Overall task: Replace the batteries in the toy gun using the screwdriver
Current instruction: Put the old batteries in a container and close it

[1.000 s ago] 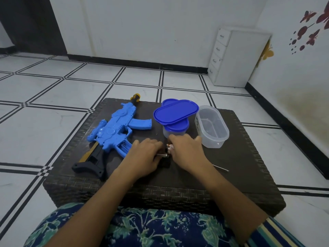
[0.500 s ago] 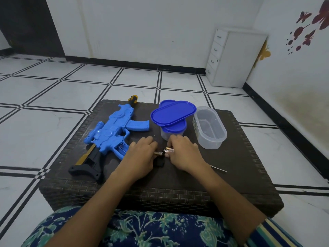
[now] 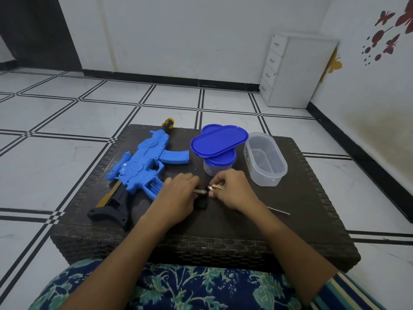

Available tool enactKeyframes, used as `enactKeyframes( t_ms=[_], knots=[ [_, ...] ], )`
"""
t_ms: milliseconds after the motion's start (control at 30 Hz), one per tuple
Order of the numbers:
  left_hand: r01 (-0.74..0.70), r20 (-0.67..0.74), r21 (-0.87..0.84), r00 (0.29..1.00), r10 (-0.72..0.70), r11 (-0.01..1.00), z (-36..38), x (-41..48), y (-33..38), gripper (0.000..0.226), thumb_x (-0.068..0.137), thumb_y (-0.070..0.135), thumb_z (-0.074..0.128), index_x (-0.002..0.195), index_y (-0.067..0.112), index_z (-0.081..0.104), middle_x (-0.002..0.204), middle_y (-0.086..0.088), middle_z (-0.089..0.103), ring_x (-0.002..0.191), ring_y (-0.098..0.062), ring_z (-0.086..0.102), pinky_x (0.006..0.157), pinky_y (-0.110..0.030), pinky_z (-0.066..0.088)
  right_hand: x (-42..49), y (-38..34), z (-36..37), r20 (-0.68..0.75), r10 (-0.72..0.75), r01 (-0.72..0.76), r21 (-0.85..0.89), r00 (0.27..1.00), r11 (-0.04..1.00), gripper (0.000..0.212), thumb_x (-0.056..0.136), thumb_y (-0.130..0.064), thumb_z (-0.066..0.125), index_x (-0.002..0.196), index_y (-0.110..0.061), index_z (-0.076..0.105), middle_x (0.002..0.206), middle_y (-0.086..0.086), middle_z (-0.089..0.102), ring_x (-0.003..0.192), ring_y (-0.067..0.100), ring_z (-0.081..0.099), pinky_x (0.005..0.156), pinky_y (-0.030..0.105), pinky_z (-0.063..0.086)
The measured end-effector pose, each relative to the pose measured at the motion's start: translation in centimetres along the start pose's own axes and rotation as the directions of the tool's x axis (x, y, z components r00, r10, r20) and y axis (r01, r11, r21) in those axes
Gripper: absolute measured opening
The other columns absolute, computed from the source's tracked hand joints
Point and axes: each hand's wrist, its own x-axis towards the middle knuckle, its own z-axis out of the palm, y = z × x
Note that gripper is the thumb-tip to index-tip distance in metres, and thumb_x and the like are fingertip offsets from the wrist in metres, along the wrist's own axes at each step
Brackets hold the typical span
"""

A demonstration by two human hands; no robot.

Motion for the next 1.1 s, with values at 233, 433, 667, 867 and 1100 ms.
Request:
enactKeyframes(
  t_ms=[233, 433, 667, 867, 1100],
  knots=[
    [0.004, -0.088, -0.168, 0.996, -0.019, 0.986, 0.6, 0.5, -0.5, 0.01, 0.089, 0.018, 0.055, 0.094, 0.025, 0.052, 0.093, 0.009, 0.05, 0.091, -0.01, 0.047, 0.075, -0.029, 0.036, -0.1, -0.1, 0.5, -0.042, -0.037, 0.031, -0.117, 0.998, 0.993, 0.025, 0.084, -0.025, 0.074, 0.108, -0.024, 0.072, 0.099, -0.004, 0.071, 0.096, 0.013, 0.063, 0.092, 0.039, 0.051],
    [0.013, -0.364, -0.548, 0.896, -0.253, 0.836, -0.2, 1.1, 1.6, 0.021, 0.085, 0.024, 0.069, 0.105, 0.025, 0.06, 0.077, 0.014, 0.065, 0.073, 0.0, 0.062, 0.062, -0.012, 0.047, -0.5, 0.3, -2.7, -0.303, -0.032, 0.076, 0.137, 0.953, 0.988, 0.028, 0.082, -0.024, 0.076, 0.11, -0.018, 0.073, 0.097, -0.001, 0.074, 0.087, 0.009, 0.065, 0.084, 0.028, 0.055],
    [-0.017, -0.396, -0.639, 0.864, -0.309, 0.769, -1.2, 6.6, 6.9, 0.017, 0.083, 0.028, 0.072, 0.097, 0.019, 0.067, 0.07, 0.011, 0.069, 0.067, 0.0, 0.065, 0.063, -0.014, 0.052, 0.0, 4.1, -7.8, -0.68, 0.257, 0.008, 0.362, 0.687, 0.932, 0.018, 0.086, -0.023, 0.073, 0.101, -0.015, 0.076, 0.088, 0.001, 0.075, 0.077, 0.012, 0.066, 0.068, 0.022, 0.047],
    [0.039, -0.31, -0.46, 0.929, -0.202, 0.887, 2.2, 13.1, 9.8, 0.021, 0.081, 0.038, 0.068, 0.096, 0.024, 0.069, 0.081, 0.006, 0.071, 0.077, -0.008, 0.065, 0.072, -0.036, 0.058, 1.2, 6.7, -7.3, -0.647, 0.241, -0.101, 0.246, 0.723, 0.964, 0.014, 0.087, -0.02, 0.065, 0.096, -0.01, 0.071, 0.087, 0.008, 0.072, 0.079, 0.024, 0.065, 0.066, 0.03, 0.047],
    [0.041, -0.216, -0.287, 0.971, -0.106, 0.957, 3.8, 14.7, 10.8, 0.031, 0.083, 0.035, 0.066, 0.111, 0.022, 0.067, 0.092, 0.005, 0.073, 0.087, -0.011, 0.066, 0.074, -0.032, 0.057, 2.0, 7.4, -7.9, -0.603, 0.222, -0.152, 0.165, 0.766, 0.974, 0.02, 0.091, -0.025, 0.061, 0.102, -0.011, 0.07, 0.095, 0.009, 0.071, 0.09, 0.027, 0.067, 0.07, 0.033, 0.052]
  ],
)
